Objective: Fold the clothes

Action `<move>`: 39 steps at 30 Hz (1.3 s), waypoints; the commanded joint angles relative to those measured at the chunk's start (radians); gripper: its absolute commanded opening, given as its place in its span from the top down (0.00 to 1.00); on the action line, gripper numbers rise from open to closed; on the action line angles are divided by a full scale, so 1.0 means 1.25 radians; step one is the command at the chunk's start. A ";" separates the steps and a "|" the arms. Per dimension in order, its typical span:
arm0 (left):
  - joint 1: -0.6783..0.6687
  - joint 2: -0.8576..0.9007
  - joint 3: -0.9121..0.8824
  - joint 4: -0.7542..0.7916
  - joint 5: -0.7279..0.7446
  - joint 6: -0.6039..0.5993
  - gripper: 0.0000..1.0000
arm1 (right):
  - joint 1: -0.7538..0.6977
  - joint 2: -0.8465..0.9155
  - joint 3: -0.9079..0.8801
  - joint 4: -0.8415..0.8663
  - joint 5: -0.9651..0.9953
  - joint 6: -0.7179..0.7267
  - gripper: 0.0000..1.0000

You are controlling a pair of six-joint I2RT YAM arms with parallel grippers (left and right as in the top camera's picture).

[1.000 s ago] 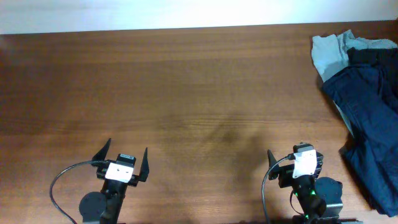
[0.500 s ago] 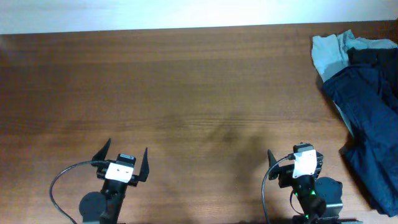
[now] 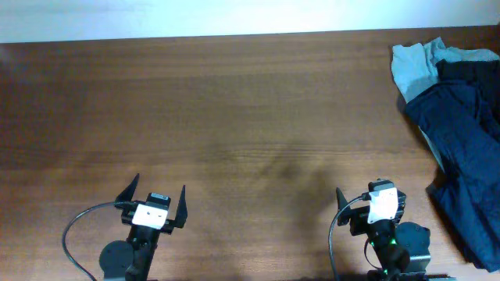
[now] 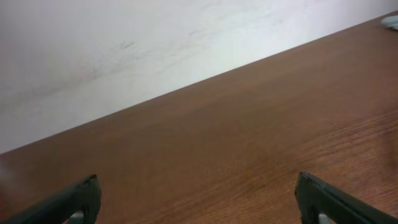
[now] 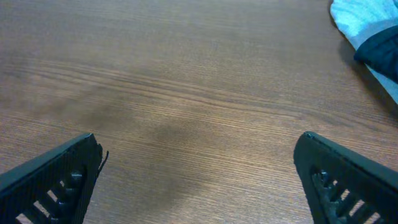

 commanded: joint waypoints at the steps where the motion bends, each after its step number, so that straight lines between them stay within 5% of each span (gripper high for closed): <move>1: -0.003 -0.003 -0.008 0.000 -0.006 -0.008 0.01 | -0.006 -0.007 -0.006 0.001 -0.005 0.006 0.02; 13: -0.003 -0.003 -0.008 0.034 -0.114 0.051 0.01 | -0.006 -0.007 -0.006 0.095 -0.227 0.028 0.02; 19: -0.003 -0.003 -0.008 0.087 0.229 0.010 0.01 | -0.006 -0.007 -0.005 0.099 -0.304 0.106 0.01; 25: -0.003 -0.002 0.032 0.085 0.256 -0.090 0.01 | -0.006 0.021 0.056 0.152 -0.284 0.214 0.02; 30: -0.003 0.103 0.249 -0.011 0.116 -0.095 0.01 | -0.006 0.201 0.249 0.030 -0.201 0.214 0.02; 39: -0.003 0.720 0.918 -0.401 0.144 -0.095 0.01 | -0.006 0.811 0.961 -0.357 -0.153 0.105 0.02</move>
